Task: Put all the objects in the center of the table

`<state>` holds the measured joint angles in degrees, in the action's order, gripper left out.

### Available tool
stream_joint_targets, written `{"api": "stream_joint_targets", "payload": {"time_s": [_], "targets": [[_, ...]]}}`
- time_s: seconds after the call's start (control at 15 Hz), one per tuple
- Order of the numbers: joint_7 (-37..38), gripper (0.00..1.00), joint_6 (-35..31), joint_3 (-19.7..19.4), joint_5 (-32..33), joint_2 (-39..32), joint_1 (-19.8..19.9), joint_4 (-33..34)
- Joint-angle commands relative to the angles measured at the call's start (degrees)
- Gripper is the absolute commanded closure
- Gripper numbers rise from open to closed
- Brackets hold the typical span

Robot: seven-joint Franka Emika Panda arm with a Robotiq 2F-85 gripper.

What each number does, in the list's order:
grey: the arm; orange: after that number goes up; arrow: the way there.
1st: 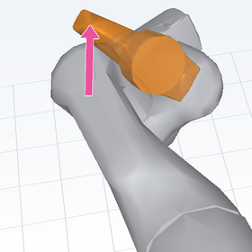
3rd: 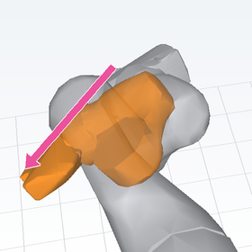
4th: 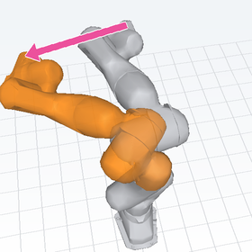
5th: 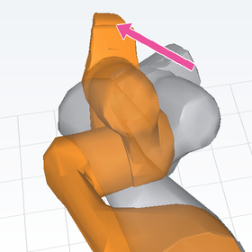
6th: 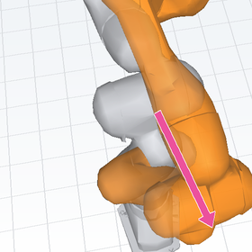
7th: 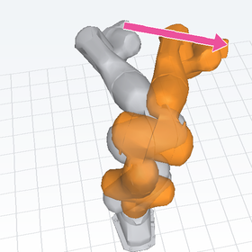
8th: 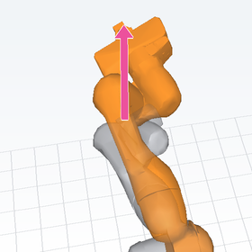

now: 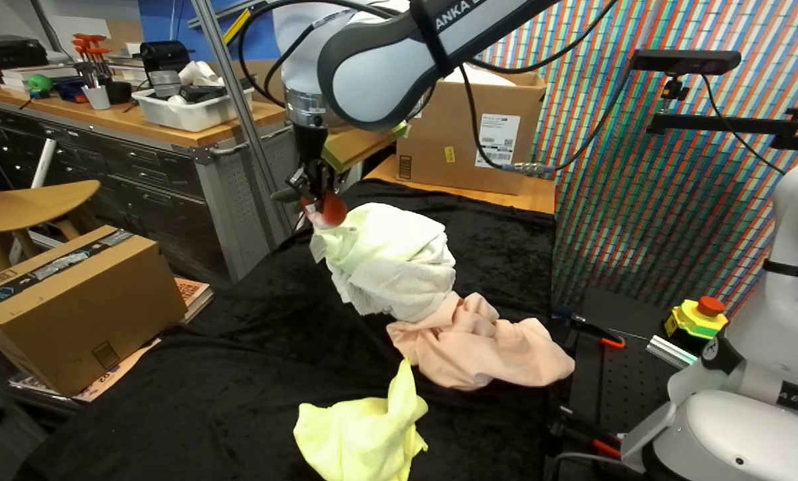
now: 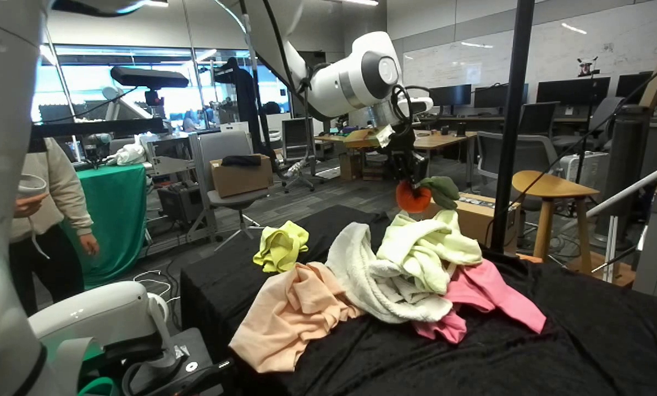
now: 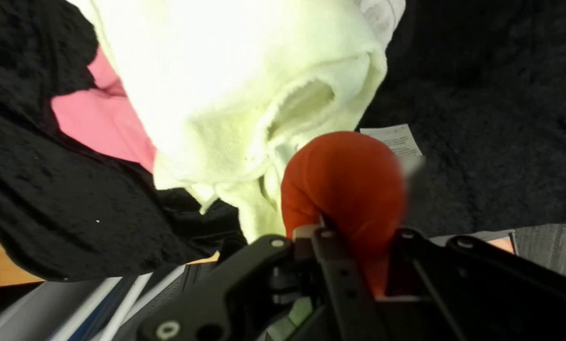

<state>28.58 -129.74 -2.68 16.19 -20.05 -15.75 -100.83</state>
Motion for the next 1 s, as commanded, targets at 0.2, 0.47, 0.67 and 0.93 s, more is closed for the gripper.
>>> {"api": "stream_joint_targets", "payload": {"time_s": [0.2,0.47,0.67,0.93], "targets": [[5.5,0.88,-1.7,0.8,3.3,13.6,2.9,-17.3],[7.0,0.88,-2.7,1.7,3.6,15.5,5.0,-22.9],[9.9,0.89,-4.7,2.0,4.4,13.5,5.7,-24.7],[12.2,0.89,-8.0,2.3,3.6,10.3,6.0,-25.8]]}}
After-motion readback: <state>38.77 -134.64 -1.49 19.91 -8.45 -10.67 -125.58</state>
